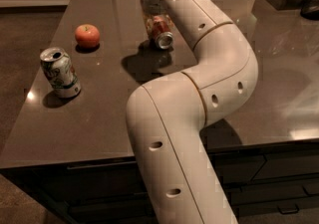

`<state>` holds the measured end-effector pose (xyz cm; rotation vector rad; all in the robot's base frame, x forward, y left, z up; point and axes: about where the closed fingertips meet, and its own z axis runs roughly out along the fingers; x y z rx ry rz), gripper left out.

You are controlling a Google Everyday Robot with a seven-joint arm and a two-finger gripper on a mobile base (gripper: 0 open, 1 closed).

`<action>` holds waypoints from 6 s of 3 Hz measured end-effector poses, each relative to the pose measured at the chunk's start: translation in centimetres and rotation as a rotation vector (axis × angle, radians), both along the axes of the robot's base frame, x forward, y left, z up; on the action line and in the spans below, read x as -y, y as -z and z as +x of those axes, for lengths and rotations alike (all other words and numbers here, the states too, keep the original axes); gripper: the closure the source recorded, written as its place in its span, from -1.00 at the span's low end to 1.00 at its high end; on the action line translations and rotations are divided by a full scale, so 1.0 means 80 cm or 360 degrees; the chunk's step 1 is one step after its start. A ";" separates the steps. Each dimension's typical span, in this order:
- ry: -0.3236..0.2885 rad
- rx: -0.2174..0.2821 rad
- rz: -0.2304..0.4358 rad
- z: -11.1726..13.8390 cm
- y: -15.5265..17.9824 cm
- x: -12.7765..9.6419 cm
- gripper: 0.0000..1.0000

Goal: Place coke can upright

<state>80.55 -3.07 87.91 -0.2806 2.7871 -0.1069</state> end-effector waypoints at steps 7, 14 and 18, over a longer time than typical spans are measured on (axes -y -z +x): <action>-0.0630 0.0884 0.0606 -0.038 -0.143 -0.014 1.00; -0.0755 0.1769 0.0997 -0.100 -0.091 0.006 1.00; -0.0677 0.1891 0.0924 -0.104 -0.063 0.018 1.00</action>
Offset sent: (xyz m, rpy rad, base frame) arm -0.0120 0.0180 0.0514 0.1022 -0.1453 0.1716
